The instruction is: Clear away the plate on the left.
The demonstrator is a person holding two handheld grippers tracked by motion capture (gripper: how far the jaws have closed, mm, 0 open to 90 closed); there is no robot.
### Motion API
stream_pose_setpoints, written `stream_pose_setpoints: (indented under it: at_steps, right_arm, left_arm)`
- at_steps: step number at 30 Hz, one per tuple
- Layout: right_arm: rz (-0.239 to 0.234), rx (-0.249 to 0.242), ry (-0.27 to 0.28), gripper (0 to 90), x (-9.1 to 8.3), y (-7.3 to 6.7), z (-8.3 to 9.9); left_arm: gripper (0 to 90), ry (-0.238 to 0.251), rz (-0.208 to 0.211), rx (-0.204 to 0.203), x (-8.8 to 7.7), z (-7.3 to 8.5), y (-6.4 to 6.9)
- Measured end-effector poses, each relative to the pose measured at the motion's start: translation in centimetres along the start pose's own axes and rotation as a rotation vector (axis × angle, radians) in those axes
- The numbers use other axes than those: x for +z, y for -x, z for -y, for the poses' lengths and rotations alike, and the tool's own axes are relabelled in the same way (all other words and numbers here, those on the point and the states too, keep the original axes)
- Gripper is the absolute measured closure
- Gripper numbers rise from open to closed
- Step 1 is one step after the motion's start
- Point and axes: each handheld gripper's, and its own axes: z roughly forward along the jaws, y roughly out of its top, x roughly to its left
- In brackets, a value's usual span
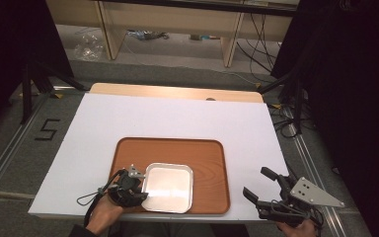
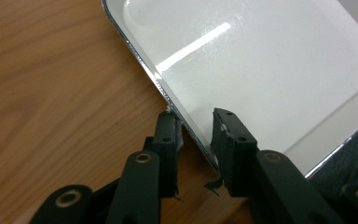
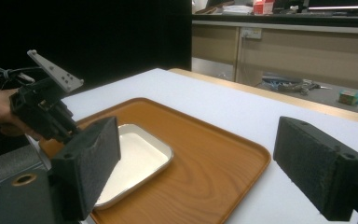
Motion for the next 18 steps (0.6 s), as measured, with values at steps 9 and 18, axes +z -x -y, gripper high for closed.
stream_pose_setpoints:
  at_steps: [9,18]
  right_arm:
    - [0.009,-0.011,-0.038,15.6,-0.1,0.0,0.0]
    - [0.014,-0.005,-0.021,15.5,-0.2,0.0,-0.1]
  left_arm:
    - [67.6,-0.018,0.038,-0.001,-0.2,-0.1,0.8]
    - [59.7,-0.027,0.013,0.002,-0.4,-0.1,1.0]
